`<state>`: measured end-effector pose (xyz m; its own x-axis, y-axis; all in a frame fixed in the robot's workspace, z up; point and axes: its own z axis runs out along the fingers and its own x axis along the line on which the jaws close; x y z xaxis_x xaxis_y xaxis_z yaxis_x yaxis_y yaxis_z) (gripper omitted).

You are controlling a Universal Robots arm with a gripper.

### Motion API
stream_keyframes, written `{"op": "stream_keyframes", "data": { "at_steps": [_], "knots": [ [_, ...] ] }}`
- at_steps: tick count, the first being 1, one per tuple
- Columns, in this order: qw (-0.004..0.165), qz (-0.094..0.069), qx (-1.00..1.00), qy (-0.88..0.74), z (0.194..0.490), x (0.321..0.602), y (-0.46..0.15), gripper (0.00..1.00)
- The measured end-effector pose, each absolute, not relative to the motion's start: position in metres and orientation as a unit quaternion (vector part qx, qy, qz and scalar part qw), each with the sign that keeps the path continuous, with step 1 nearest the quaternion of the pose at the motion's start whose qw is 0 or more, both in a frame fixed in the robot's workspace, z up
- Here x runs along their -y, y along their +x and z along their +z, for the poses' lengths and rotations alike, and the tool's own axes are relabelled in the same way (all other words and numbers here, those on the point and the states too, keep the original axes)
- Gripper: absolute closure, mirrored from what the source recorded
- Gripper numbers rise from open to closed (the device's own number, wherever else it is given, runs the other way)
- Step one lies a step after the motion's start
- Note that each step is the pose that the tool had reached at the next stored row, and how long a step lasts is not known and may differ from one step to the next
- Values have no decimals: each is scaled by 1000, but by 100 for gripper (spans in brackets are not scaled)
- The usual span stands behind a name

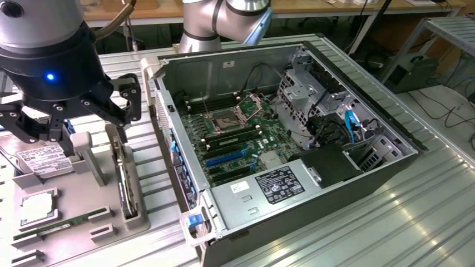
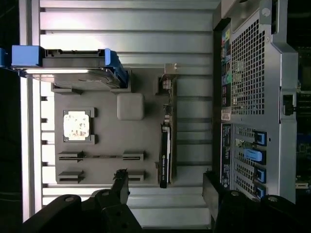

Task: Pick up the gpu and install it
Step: 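Pick up the gpu and move the gpu toward the slot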

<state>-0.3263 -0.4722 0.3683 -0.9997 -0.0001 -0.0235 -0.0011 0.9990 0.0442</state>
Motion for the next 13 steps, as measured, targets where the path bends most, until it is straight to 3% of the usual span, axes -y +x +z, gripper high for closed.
{"op": "stream_keyframes", "data": {
  "at_steps": [13],
  "knots": [
    [12,22,-1000,0,335,455,-318,27]
  ]
}}
